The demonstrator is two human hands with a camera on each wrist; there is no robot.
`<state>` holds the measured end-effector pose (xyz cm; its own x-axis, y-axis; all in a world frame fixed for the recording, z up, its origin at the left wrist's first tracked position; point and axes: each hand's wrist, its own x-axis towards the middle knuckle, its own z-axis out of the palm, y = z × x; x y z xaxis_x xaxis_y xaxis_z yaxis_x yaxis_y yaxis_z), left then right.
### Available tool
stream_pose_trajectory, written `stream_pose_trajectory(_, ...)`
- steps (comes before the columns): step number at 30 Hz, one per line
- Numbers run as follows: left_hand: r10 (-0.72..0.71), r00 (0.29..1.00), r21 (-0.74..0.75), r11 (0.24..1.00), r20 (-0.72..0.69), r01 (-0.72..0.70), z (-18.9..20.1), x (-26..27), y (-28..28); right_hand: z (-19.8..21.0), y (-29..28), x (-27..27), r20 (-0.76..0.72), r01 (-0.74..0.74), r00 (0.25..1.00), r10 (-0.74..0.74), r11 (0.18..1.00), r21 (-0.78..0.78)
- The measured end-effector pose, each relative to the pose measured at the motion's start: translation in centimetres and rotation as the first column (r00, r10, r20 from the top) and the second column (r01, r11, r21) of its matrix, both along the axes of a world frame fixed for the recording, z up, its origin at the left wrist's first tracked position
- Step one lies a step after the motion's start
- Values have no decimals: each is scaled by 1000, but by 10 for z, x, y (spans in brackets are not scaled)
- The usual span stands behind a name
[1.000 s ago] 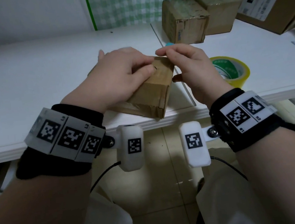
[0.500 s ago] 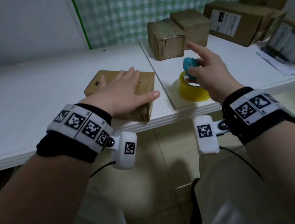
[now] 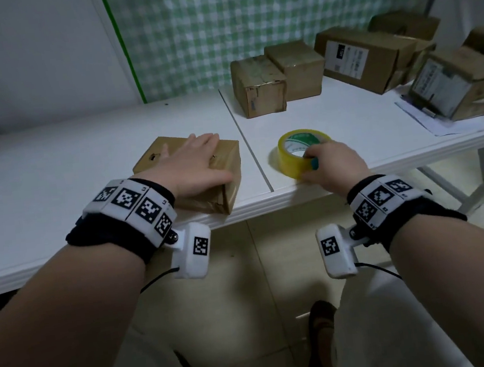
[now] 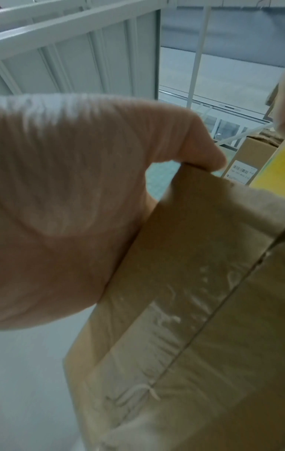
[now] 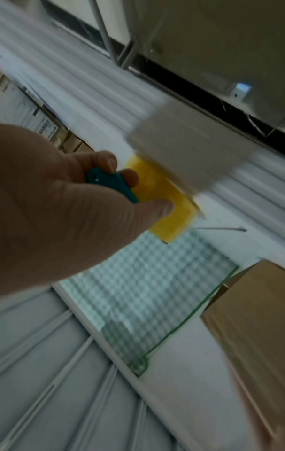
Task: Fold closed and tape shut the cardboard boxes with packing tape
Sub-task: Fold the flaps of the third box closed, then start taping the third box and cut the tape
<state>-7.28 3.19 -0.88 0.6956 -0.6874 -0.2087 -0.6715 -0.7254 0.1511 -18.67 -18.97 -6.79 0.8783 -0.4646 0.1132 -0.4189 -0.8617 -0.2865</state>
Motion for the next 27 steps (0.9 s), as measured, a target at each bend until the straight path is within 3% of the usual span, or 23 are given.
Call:
stream_pose_trajectory(2, -32, 999, -9, 999, -33, 31, 2, -1, 4, 0, 0, 0, 33, -12, 999, 10, 997, 78)
stream_pose_trajectory(4, -48, 997, -7, 999, -63, 48, 3, -2, 7, 5, 0, 1, 164, -30, 986, -13, 965, 261)
stream_pose_trajectory(7, -38, 995, -17, 999, -93, 36, 8, -4, 9, 20, 6, 0, 361, -142, 928, -89, 811, 567)
stream_pose_trajectory(9, -15, 995, -138, 990, -101, 1, 15, -6, 8, 32, 14, -3, 407, -222, 909, -91, 721, 656)
stream_pose_trajectory(12, 37, 989, -439, 894, -141, -96, 29, -10, 1, 45, 25, -6, 466, -325, 884, -42, 662, 676)
stream_pose_trajectory(14, 46, 983, -547, 825, -180, -139, 36, -14, -5, 50, 33, -7, 491, -364, 871, -15, 653, 664)
stream_pose_trajectory(20, 20, 975, -696, 696, -223, -174, 46, -22, -15, 56, 50, -11, 518, -409, 854, 38, 665, 625)
stream_pose_trajectory(27, 139, 983, -774, 607, -117, -178, 45, -23, -17, 58, 57, -14, 521, -383, 852, 57, 747, 544)
